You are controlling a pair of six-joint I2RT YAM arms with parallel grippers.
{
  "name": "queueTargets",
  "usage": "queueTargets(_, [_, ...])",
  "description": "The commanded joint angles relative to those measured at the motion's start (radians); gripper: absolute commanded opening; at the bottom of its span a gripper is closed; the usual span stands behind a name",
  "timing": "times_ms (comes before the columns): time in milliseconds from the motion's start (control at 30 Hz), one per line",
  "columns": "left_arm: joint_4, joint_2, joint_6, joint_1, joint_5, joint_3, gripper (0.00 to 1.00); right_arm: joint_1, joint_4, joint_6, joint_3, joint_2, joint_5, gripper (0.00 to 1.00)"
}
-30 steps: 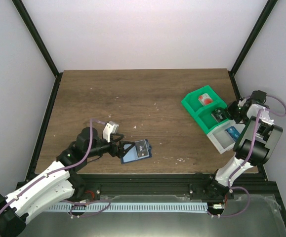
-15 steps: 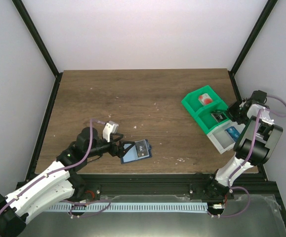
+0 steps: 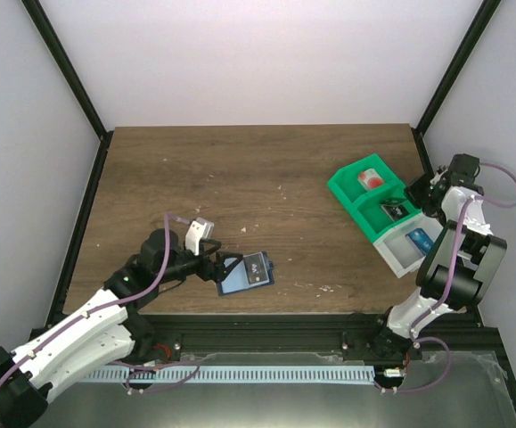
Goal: Take the credit cards out of the card holder
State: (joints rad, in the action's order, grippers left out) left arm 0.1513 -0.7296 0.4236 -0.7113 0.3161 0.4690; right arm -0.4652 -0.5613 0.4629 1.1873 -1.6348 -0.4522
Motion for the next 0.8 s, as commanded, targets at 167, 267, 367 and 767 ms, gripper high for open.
queueTargets(167, [-0.018,0.001,0.003,0.007,0.027,0.008,1.0,0.063,0.083,0.002,-0.008,-0.053,-0.048,0.01])
queueTargets(267, [-0.015,0.002,-0.002,0.006,0.022,0.011,1.0,0.064,0.049,-0.003,0.003,-0.079,0.01,0.01])
queueTargets(367, [-0.017,0.009,-0.005,0.006,0.017,0.007,1.0,0.063,0.037,-0.004,0.004,-0.083,0.096,0.01])
queueTargets(767, [0.025,-0.009,-0.002,0.018,-0.062,0.026,1.0,0.063,0.015,0.0,-0.006,-0.112,0.252,0.01])
